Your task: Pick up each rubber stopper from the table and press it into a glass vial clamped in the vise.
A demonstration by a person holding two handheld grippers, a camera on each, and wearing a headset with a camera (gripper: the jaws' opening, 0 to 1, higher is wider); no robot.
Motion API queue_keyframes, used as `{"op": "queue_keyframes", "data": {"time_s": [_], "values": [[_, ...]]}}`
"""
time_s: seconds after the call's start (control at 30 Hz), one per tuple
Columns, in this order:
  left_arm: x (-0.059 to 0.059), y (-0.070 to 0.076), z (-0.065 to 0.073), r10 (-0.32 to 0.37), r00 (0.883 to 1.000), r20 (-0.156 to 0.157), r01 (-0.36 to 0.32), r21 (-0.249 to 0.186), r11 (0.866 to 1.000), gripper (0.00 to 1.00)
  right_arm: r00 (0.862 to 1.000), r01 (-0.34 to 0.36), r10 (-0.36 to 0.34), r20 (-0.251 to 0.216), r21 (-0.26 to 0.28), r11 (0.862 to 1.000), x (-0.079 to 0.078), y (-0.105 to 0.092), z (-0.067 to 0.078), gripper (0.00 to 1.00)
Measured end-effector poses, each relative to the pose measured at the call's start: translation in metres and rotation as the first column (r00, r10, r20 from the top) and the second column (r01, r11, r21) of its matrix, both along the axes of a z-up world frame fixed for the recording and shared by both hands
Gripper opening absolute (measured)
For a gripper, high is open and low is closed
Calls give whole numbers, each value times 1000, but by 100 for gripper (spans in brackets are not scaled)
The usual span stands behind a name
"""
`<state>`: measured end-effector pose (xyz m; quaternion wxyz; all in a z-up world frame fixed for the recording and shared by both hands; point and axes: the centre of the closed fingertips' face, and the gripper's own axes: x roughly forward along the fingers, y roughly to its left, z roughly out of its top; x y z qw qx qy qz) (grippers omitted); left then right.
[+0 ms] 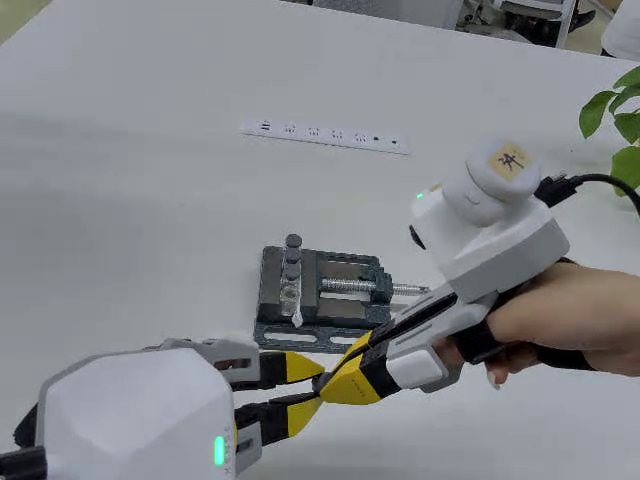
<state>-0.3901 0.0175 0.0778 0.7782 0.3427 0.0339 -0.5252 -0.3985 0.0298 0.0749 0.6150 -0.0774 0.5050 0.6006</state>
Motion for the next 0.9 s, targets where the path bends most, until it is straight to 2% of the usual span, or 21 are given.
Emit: {"op": "queue_keyframes", "data": {"time_s": [0.07, 0.2, 0.37, 0.47, 0.53, 0.57, 0.6, 0.63, 0.67, 0.73, 0.77, 0.8, 0.87, 0.9], "values": [[-1, -1, 1, -12, 1000, 20, 11, 10, 1000, 4, 1000, 2, -2, -14, 4, 1000, 0, -1, 0, 6], [-3, -1, 2, -22, 999, 24, 21, 12, 1000, 4, 998, 11, -10, -55, 14, 1000, -1, -3, 0, 6], [-2, -1, 1, -7, 1000, -10, 7, -10, 1000, 3, 999, 1, 0, -41, 22, 1000, -2, -2, 1, 7], [-1, -1, 0, 12, 998, -61, -14, -45, 999, 3, 1000, -14, 14, -11, 23, 1000, -2, -2, 0, 8], [0, -1, -2, 29, 994, -105, -36, -67, 997, 3, 999, -32, 31, 15, 23, 999, -1, -2, -1, 12], [1, 0, -1, 43, 991, -125, -55, -92, 994, 3, 998, -41, 40, 49, 23, 999, 1, -3, -1, 16], [1, 0, -2, 49, 986, -159, -67, -107, 992, 3, 996, -51, 49, 71, 20, 998, 2, -3, -1, 19], [3, 2, -2, 66, 981, -185, -90, -126, 988, 3, 991, -63, 59, 119, 28, 998, 6, -3, 0, 21], [4, 3, -2, 73, 976, -204, -103, -141, 985, 3, 987, -75, 70, 144, 33, 997, 7, -3, 1, 24], [7, 6, -3, 89, 960, -267, -141, -181, 973, 3, 976, -95, 85, 200, 37, 995, 10, -3, 2, 27], [9, 7, -3, 96, 956, -278, -154, -193, 969, 3, 970, -109, 101, 222, 28, 994, 10, -4, 2, 28], [9, 9, -4, 98, 945, -311, -168, -207, 964, 3, 959, -131, 120, 258, 26, 991, 11, -4, 3, 28], [12, 12, -3, 105, 940, -323, -184, -222, 958, 3, 938, -163, 150, 312, 14, 987, 13, -5, 4, 29], [12, 12, -4, 105, 927, -361, -198, -230, 953, 3, 921, -190, 180, 346, -4, 982, 13, -6, 3, 29]]}}
